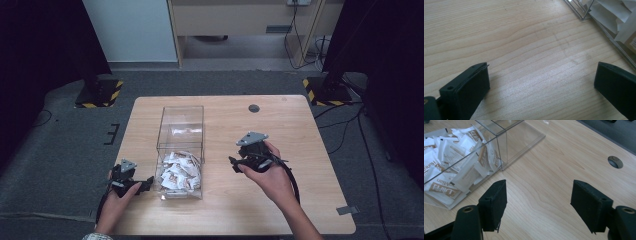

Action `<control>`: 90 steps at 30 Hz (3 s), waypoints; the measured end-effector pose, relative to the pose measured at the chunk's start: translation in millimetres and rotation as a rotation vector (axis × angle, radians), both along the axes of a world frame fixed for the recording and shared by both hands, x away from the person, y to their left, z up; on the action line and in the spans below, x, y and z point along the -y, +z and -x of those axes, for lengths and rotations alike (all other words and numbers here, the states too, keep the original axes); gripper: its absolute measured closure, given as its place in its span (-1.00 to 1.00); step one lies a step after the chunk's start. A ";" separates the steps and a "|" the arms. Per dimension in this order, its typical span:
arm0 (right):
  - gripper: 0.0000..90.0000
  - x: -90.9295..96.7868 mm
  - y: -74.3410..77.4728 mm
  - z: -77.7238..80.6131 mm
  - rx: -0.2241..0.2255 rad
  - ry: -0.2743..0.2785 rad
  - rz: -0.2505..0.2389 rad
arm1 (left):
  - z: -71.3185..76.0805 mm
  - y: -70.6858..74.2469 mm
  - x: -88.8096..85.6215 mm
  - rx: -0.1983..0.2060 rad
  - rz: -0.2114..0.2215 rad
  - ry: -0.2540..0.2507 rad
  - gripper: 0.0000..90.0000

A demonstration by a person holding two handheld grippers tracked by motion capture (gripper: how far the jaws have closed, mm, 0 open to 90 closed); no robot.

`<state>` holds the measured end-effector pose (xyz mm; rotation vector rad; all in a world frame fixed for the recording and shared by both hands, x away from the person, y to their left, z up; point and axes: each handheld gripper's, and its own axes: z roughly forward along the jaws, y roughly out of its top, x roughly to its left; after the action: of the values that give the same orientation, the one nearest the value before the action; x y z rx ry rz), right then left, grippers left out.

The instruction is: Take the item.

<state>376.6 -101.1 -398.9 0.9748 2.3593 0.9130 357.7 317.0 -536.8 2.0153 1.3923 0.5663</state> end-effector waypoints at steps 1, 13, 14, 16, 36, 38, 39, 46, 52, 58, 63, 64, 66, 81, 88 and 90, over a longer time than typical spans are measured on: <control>-0.33 -3.9 1.5 -1.0 0.006 0.005 -0.006 | 0.0 0.0 0.0 0.000 0.000 0.000 -1.00; -0.30 -25.9 7.4 -5.0 0.008 0.057 -0.030 | -0.4 0.0 0.3 0.000 0.000 -0.002 -1.00; -0.29 -27.9 8.4 -4.8 0.014 0.064 -0.030 | -0.4 0.0 0.5 0.000 0.001 -0.001 -1.00; -0.28 -30.1 9.7 -5.3 0.017 0.069 -0.030 | -0.4 0.0 0.5 0.000 0.001 0.000 -1.00; 0.08 -54.2 16.3 -3.7 0.032 0.130 -0.066 | -0.9 -0.1 0.9 0.000 0.001 -0.001 -1.00; 0.11 -58.1 15.3 -2.8 0.028 0.142 -0.067 | -0.9 0.0 1.0 0.000 0.001 -0.001 -1.00; 0.11 -58.1 15.3 -2.8 0.028 0.142 -0.067 | -0.9 0.0 1.0 0.000 0.001 -0.001 -1.00; 0.18 -72.3 10.9 -0.7 0.016 0.184 -0.069 | -1.0 -0.1 1.2 0.000 0.002 -0.001 -1.00; 0.14 -80.3 8.2 -0.2 0.008 0.185 -0.077 | -1.3 0.0 1.4 0.000 0.001 -0.003 -1.00; 0.20 -95.2 1.6 2.4 -0.010 0.221 -0.080 | -2.0 0.0 1.9 0.000 0.001 -0.007 -1.00; 0.26 -101.1 -4.4 2.3 -0.024 0.225 -0.087 | -2.2 0.0 2.0 0.000 0.001 -0.008 -1.00; 0.27 -102.2 -6.1 2.0 -0.029 0.229 -0.087 | -2.2 0.0 2.0 0.000 0.001 -0.008 -1.00; 0.29 -104.5 -9.5 1.3 -0.040 0.232 -0.090 | -2.2 0.0 2.0 0.000 0.001 -0.008 -1.00; 0.43 -119.0 -27.2 1.5 -0.074 0.261 -0.088 | -2.5 0.0 2.3 0.000 0.002 -0.010 -1.00; 0.43 -122.2 -33.6 1.2 -0.091 0.261 -0.087 | -2.5 0.0 2.3 0.000 0.001 -0.010 -1.00; 0.43 -122.2 -34.0 0.9 -0.091 0.262 -0.086 | -2.6 0.0 2.3 0.000 0.001 -0.010 -1.00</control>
<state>375.7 21.1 -433.0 0.7642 2.5873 1.0963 360.2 314.7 -536.8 2.0205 1.3812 0.5605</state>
